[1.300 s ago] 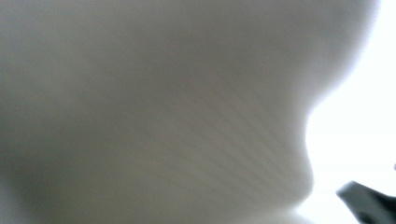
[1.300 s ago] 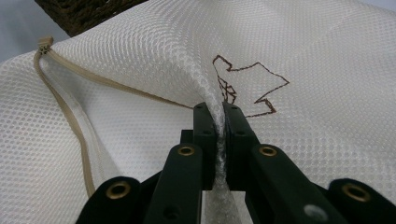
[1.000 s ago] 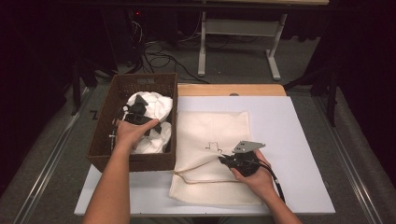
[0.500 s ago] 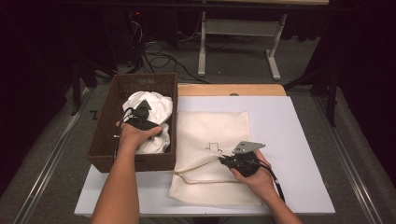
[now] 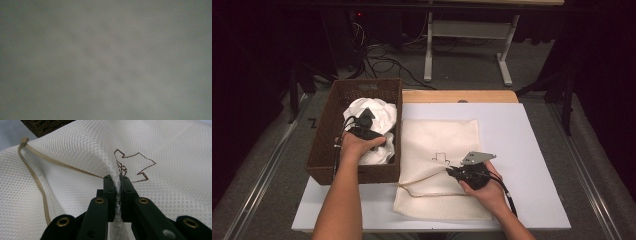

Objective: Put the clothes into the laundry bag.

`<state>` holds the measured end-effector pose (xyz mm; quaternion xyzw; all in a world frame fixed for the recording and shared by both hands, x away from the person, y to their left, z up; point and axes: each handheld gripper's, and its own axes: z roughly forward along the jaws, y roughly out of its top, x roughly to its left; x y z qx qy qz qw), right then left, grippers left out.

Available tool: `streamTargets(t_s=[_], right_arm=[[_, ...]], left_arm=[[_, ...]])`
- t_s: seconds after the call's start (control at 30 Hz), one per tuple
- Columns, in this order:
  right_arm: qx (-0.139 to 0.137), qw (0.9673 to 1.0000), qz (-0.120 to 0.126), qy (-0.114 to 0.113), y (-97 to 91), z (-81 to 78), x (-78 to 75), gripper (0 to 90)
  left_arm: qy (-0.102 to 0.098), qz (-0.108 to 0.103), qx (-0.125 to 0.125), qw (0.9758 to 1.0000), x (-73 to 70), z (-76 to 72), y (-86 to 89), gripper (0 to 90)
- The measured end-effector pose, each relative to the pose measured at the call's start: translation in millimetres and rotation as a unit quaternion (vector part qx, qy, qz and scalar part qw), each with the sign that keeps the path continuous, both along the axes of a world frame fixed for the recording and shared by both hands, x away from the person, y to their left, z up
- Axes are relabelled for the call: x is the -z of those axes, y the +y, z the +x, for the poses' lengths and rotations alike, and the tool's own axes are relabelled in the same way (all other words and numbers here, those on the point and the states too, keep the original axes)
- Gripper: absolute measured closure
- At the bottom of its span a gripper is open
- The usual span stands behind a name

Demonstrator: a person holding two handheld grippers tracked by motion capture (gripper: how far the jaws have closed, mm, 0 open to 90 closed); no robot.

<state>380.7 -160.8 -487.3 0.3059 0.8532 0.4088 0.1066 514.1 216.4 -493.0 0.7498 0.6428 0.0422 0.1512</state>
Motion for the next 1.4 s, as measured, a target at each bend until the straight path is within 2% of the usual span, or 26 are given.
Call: streamTargets(t_s=[0.17, 0.47, 0.5, 0.57, 0.63, 0.67, 0.73, 0.9, 1.03, 1.1, 1.2, 1.27, 1.3, 1.37, 1.4], right_arm=[[-0.002, 1.0, -0.001, -0.001, 0.7, 0.6, 0.2, 86.4], [-0.002, 1.0, 0.001, -0.001, -0.3, 0.8, 0.3, 86.4], [-0.003, 1.0, 0.001, -0.001, -0.4, 0.7, 0.4, 86.4], [-0.003, 1.0, 0.002, 0.0, -0.7, 1.0, 0.5, 86.5], [-0.003, 1.0, 0.004, -0.001, -0.7, 1.3, 0.3, 86.5], [-0.002, 1.0, 0.005, 0.001, -0.6, 1.2, 0.1, 86.5], [-0.002, 1.0, 0.004, 0.0, -0.3, 1.4, 0.0, 86.5], [-0.002, 1.0, 0.005, 0.001, -0.6, 0.9, -0.1, 86.5], [-0.004, 1.0, 0.003, 0.0, -1.2, 0.9, 0.1, 86.5], [-0.004, 1.0, 0.004, -0.002, -1.1, 0.8, 0.4, 86.6], [-0.002, 1.0, 0.006, -0.002, -1.9, 1.1, 0.0, 86.7], [-0.002, 1.0, 0.008, -0.004, -2.4, 1.5, -0.3, 86.8], [-0.002, 1.0, 0.008, -0.005, -2.4, 1.4, -0.5, 86.8], [-0.001, 0.9999, 0.008, -0.007, -2.3, 0.8, -1.3, 86.8], [-0.001, 0.9999, 0.007, -0.008, -2.2, 0.9, -1.4, 86.8]], left_arm=[[0.001, 0.002, -0.001, 1.0, 0.2, 0.4, -2.0, 0.0], [0.023, 0.012, 0.003, 0.9997, -0.9, 5.0, -4.1, 0.7], [0.025, 0.013, 0.013, 0.9995, -3.2, 5.3, -5.2, 3.0], [0.022, 0.016, 0.031, 0.9991, -7.8, 4.5, -8.5, 14.3], [0.014, 0.02, 0.059, 0.9979, -13.2, 2.9, -15.3, 29.2], [0.012, 0.021, 0.064, 0.9976, -13.9, 2.3, -17.3, 38.7], [0.014, 0.017, 0.069, 0.9973, -16.0, 1.7, -19.3, 48.2], [0.011, 0.02, 0.065, 0.9976, -19.4, 0.9, -20.8, 65.0], [0.007, 0.007, 0.06, 0.9981, -21.4, 0.3, -17.7, 68.6], [0.0, -0.006, 0.055, 0.9984, -23.8, -0.7, -15.1, 69.6], [-0.034, -0.041, 0.04, 0.9978, -31.0, -4.1, -10.1, 69.9], [-0.078, -0.059, 0.03, 0.9948, -40.1, -8.9, -5.5, 69.9], [-0.099, -0.068, 0.027, 0.9924, -45.5, -11.6, -3.4, 69.8], [-0.125, -0.062, 0.022, 0.9899, -52.2, -16.9, -1.4, 69.8], [-0.135, -0.068, 0.02, 0.9883, -53.6, -19.1, 0.0, 69.8]])
